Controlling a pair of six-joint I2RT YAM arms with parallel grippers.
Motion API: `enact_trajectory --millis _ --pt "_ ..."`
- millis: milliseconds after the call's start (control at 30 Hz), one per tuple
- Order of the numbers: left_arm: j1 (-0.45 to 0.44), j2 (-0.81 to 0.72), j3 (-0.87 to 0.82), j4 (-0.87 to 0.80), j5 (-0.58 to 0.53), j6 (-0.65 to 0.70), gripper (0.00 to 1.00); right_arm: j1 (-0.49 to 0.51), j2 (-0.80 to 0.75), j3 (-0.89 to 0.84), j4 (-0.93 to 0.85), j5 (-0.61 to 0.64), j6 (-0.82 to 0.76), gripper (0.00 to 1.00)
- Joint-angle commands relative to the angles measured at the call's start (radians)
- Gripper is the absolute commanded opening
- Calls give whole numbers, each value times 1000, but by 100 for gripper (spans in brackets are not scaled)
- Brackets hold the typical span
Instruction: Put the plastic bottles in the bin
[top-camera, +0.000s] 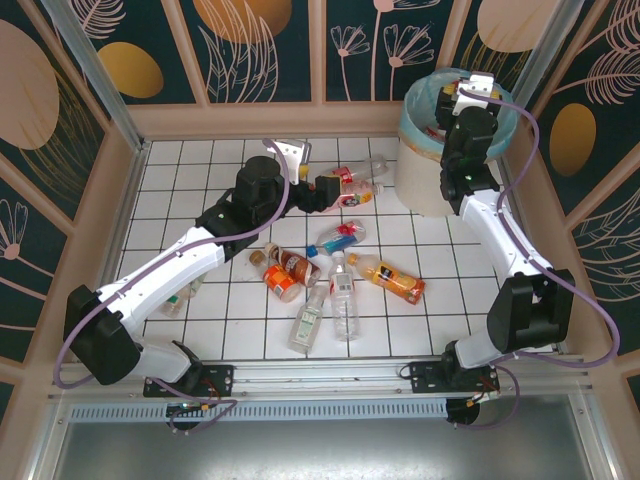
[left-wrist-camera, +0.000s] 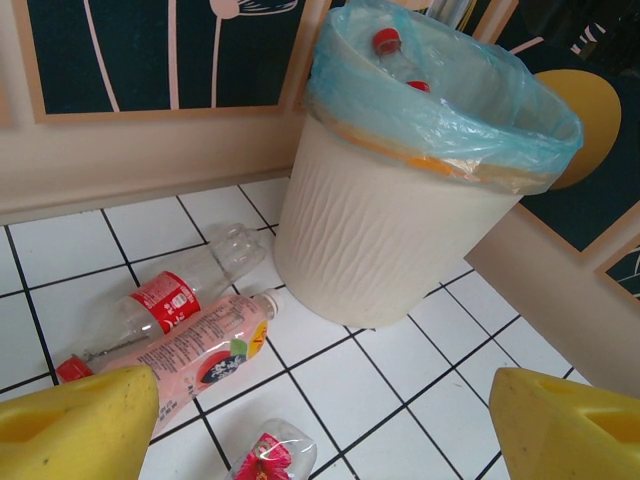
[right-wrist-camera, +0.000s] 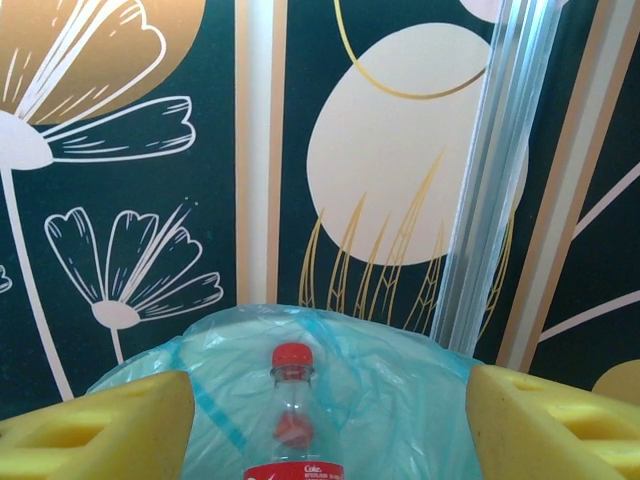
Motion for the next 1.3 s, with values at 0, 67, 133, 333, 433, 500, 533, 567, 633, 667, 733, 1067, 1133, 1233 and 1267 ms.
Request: enact_trajectory --millis 0,67,133,333,433,500,533,567,633,667,733,1067,1133,1233,1267 --pt "0 6 -4 16 -11 19 86 -7 -40 21 -26 -22 53 72" --pt "0 3 -6 13 -16 25 86 -8 -51 37 -76 -43 87 71" --pt "1 1 -5 6 -23 34 86 -7 -61 77 -159 -75 131 71" --pt "1 -35 -12 -7 -123 58 86 -2 -82 261 -495 -228 280 68" --pt "1 -48 -8 -17 -155 65 87 5 -102 299 -590 -278 325 68" --pt "0 -49 -6 -26 -171 62 87 8 -106 313 -637 -280 346 68" --pt "1 -49 -7 -29 -174 62 87 10 -100 329 -672 -277 353 68" --pt "1 -49 -8 -33 -174 61 87 13 -86 352 -711 -272 361 68" --pt "1 -45 -6 -44 -174 56 87 18 -50 405 -799 -267 375 67" --pt "1 -41 -4 -54 -171 52 87 26 -29 435 -844 -269 382 67" --pt "0 -38 7 -83 -174 40 87 51 6 479 -911 -277 382 66" --pt "1 -59 15 -266 -202 -51 88 364 -54 223 -703 -489 155 64" --pt "2 -74 -10 -284 -201 -63 88 416 -56 170 -691 -475 166 64" --pt "1 -95 -60 -308 -190 -63 88 427 -37 119 -759 -478 196 63" --pt "2 -99 -76 -315 -190 -58 88 429 -31 105 -788 -484 193 63"
